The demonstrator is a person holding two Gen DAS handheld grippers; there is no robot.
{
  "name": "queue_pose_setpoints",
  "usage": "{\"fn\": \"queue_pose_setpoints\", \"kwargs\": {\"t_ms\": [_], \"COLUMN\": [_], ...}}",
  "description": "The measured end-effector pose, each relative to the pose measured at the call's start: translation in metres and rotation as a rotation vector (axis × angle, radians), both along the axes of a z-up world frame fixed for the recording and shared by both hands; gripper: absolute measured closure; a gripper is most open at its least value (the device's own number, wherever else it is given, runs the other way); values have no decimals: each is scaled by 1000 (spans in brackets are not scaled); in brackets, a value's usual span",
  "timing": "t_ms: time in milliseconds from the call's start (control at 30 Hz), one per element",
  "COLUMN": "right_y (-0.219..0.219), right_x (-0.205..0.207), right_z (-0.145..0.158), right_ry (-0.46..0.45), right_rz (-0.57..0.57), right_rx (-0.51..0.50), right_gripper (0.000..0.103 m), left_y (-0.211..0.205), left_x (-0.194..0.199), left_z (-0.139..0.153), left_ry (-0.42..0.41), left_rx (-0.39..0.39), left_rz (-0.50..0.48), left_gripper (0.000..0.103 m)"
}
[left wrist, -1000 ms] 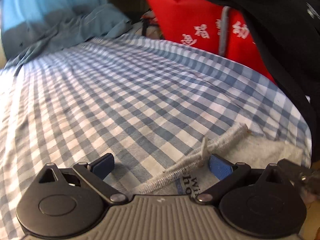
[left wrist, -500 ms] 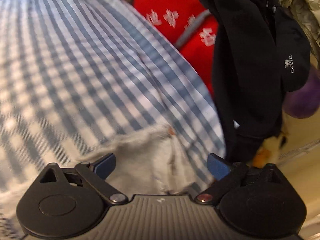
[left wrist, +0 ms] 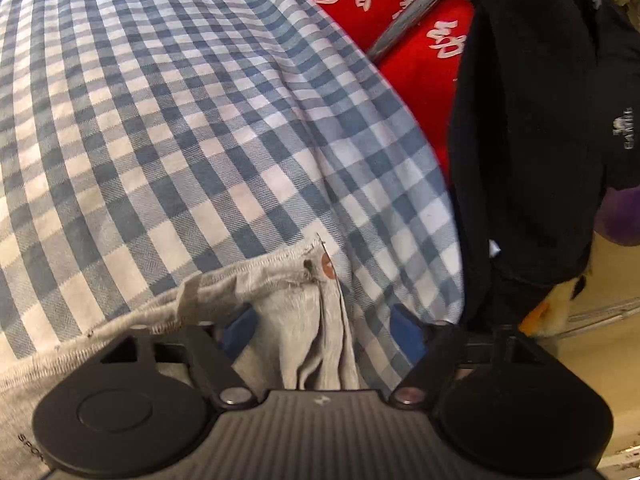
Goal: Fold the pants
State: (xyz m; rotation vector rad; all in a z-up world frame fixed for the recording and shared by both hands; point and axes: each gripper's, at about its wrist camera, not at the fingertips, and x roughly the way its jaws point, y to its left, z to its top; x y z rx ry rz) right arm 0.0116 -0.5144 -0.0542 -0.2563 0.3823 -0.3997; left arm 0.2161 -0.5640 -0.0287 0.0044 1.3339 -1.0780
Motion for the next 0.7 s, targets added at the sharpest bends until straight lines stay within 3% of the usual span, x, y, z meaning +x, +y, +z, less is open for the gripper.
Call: {"fn": "queue_pose_setpoints", "kwargs": {"t_ms": [33, 200, 233, 300, 367, 567, 700], "right_y": [0, 2, 1, 2, 5, 17, 36], "right_x": [0, -1, 0, 4, 8, 7, 0], "right_z": [0, -2, -4, -7, -8, 2, 21], "right_ry": [1, 2, 5, 29, 47, 19, -27], "right_rz": [-1, -17, -28, -49, -61, -70, -25], "right_rx": [-2, -5, -9, -30, -56, -77, -63], "right_gripper": [101, 100, 98, 80, 78, 77, 92], "left_y": [-2, 9, 12, 18, 26, 58, 95], "left_x": [0, 4, 5, 7, 7, -1, -10], "left_z": [0, -2, -4, -6, -4, 22, 48], "left_ry": [-12, 6, 16, 36, 57, 48, 21], "left_rx": [21, 29, 24, 17, 2, -67, -116], "left_rz": [8, 54, 63, 85, 120, 168, 205], "left_gripper": [54, 91, 93, 96, 96, 97, 97]}}
